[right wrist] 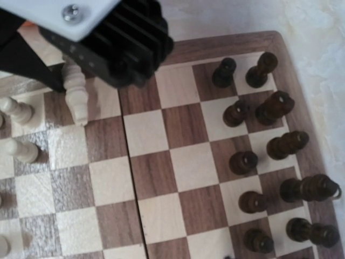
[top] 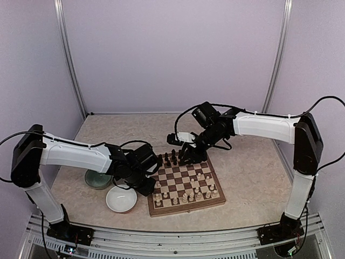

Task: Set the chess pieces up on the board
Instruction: Pick up the chess pile from the chessboard.

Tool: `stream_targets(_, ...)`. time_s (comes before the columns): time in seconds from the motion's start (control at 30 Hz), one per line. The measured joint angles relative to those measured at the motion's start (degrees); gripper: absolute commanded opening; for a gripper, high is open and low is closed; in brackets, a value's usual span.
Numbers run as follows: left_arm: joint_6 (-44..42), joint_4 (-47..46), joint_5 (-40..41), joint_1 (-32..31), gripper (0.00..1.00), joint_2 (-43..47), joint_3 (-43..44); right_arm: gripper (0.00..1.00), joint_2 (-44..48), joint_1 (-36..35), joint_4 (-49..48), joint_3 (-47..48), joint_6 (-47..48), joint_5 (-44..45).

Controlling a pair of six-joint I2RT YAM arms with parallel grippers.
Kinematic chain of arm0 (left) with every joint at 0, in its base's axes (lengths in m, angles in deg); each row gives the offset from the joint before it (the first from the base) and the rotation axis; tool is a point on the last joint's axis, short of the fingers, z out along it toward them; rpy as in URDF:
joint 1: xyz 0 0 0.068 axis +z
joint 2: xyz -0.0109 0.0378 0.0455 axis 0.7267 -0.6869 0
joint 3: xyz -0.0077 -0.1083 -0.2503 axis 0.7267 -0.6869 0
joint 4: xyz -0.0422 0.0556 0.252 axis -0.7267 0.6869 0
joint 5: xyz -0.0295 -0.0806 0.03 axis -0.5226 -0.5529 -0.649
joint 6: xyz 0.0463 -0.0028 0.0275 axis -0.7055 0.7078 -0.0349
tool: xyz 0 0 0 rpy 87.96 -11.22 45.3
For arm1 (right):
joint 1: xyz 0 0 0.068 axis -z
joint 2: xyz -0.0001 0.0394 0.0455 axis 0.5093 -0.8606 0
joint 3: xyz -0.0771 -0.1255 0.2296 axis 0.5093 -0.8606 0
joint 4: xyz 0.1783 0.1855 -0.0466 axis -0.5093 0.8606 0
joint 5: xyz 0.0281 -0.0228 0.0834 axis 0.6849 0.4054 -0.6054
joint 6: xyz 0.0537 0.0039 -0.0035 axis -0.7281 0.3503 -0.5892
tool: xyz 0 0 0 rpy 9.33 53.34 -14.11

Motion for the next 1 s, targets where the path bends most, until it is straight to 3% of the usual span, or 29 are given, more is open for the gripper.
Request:
stream_targets(0.77, -3.8, 0.2, -1.9, 0.1, 0.05, 0.3, 0.3, 0.4, -0.4, 0.0, 0.0, 0.0, -0.3, -0.6)
stream_targets(1.0, -4.3, -4.5, -2.1, 0.6, 0.03, 5.6, 0.1, 0.41, -1.4, 2.5, 1.9, 6.9, -4.6, -5.3)
